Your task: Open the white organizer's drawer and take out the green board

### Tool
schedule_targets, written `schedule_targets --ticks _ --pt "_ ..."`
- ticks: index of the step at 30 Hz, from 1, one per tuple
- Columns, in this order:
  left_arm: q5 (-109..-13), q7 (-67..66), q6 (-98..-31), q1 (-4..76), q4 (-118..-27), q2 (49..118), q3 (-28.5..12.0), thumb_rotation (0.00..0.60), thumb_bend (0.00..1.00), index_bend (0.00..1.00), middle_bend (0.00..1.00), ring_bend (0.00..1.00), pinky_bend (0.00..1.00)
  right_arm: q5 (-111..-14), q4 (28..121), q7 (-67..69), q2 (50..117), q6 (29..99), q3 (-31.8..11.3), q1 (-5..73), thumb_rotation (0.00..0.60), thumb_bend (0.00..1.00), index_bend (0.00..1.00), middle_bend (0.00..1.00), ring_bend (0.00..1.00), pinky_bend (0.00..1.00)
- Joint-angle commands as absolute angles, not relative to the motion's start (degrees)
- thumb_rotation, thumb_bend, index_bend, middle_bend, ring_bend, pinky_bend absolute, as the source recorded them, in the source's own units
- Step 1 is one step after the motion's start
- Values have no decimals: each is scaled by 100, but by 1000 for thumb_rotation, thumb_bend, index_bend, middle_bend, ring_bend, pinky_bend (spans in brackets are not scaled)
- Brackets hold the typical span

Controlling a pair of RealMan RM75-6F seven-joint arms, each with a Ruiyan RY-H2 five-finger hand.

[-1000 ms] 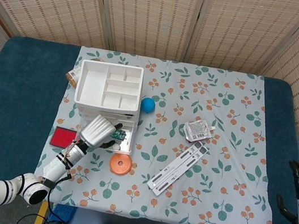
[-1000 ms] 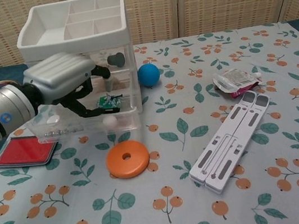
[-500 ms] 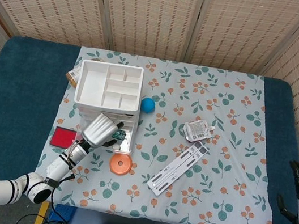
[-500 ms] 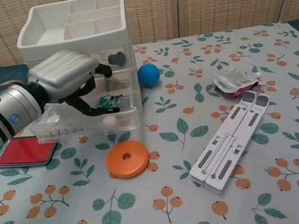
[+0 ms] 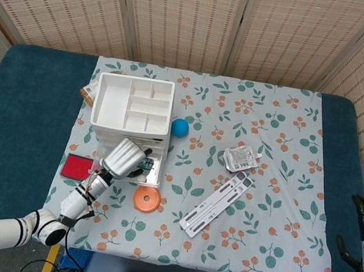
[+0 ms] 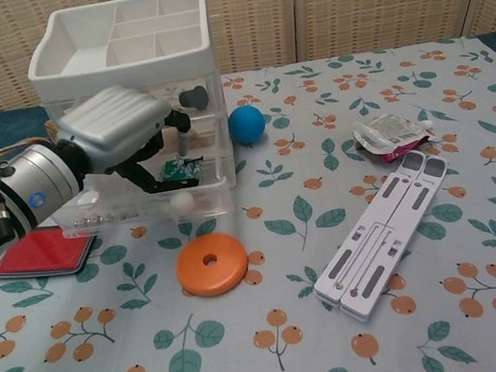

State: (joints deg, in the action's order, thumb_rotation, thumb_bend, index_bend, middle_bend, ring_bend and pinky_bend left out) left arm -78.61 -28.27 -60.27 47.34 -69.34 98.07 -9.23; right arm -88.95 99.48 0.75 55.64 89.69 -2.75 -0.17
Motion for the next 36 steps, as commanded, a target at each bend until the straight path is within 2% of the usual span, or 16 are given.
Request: schedule_targets --ticks 1,21,36 --pt "-7857 -2835 -6012 4745 -6916 9816 -921 600 203 465 926 1000 1000 -8891 9951 73 5562 8969 -277 -18 600 414 0 78 0 23" --pt "-7899 -2802 -6016 4824 -6664 9962 -923 600 203 498 931 1000 1000 -8870 9930 98 5576 8986 -283 -33 600 415 0 78 0 24" --pt "-7990 -2565 -6109 4827 -6552 10003 -932 600 203 581 941 1000 1000 -8878 9929 106 5576 8996 -284 -39 600 415 0 78 0 23"
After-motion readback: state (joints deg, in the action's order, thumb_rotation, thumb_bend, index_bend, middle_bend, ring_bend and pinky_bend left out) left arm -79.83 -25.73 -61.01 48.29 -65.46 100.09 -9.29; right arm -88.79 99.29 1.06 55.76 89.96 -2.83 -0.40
